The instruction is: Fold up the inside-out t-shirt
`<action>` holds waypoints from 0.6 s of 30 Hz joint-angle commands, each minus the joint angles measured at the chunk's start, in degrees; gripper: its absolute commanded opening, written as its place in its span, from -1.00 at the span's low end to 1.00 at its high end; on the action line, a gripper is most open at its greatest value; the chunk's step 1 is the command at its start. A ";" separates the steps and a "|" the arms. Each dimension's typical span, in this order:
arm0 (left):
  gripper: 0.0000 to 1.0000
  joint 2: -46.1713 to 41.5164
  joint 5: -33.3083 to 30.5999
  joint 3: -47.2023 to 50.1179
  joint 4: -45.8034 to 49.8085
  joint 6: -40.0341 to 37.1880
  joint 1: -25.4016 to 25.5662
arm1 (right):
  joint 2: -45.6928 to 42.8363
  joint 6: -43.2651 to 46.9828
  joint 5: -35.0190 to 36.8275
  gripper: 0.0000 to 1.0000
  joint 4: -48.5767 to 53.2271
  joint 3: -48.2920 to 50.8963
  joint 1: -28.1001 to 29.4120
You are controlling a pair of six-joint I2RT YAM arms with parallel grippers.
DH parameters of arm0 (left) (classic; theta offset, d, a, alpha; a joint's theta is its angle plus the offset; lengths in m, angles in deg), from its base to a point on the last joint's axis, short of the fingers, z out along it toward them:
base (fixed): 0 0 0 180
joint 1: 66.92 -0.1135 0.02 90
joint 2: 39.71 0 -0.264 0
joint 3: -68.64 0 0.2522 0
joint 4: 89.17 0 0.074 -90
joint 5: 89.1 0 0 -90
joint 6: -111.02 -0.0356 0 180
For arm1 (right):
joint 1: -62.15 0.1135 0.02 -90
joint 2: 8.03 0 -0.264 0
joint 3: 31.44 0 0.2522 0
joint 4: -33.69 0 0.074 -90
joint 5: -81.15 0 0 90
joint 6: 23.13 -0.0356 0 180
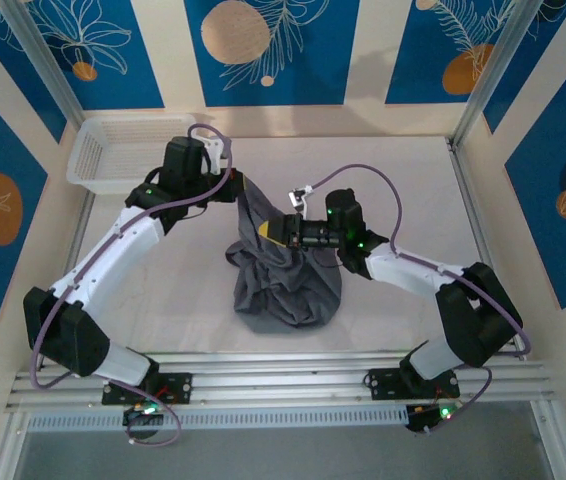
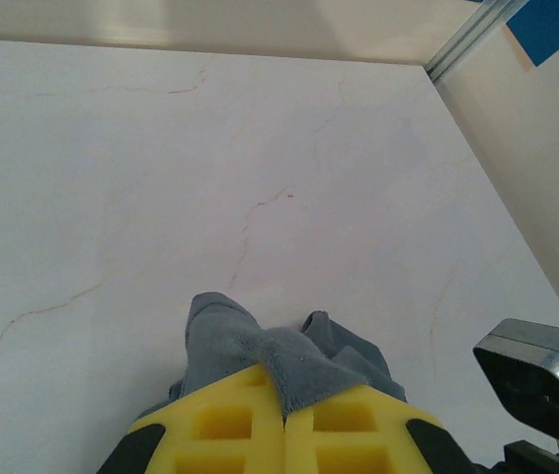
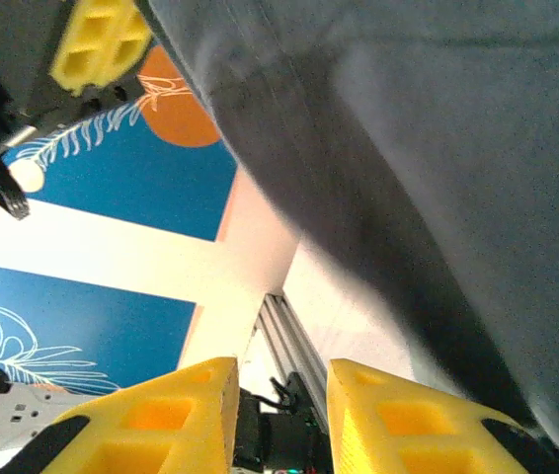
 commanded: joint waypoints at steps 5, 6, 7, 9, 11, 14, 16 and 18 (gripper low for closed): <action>-1.00 -1.03 2.93 -0.52 -1.62 0.44 -1.67 | -1.67 3.15 2.58 -0.07 3.28 2.32 -1.69; -1.00 -1.00 3.37 -0.56 -1.71 0.34 -1.77 | -3.09 5.58 5.04 0.00 6.59 2.53 -1.85; -1.00 -0.92 3.90 -0.69 -1.78 0.33 -1.81 | -4.87 8.88 8.15 0.04 10.13 2.54 -1.70; -1.00 -0.67 5.00 -0.78 -1.91 0.32 -1.88 | -6.69 12.60 11.47 0.06 13.39 2.87 -1.60; -1.00 -0.48 6.52 -0.52 -2.86 0.78 -1.93 | -6.01 13.55 8.37 -0.01 12.31 2.46 -1.91; -1.00 -0.21 8.09 -0.08 -4.22 1.63 -1.98 | -3.31 15.71 4.70 -0.03 10.88 0.28 -1.14; -1.00 -0.04 8.49 -0.08 -4.35 1.91 -1.94 | -1.24 16.71 3.23 -0.05 9.52 -1.24 -0.86; -1.00 0.06 8.30 -0.15 -3.84 1.89 -1.94 | 0.63 17.75 3.05 -0.05 8.85 -2.62 -0.95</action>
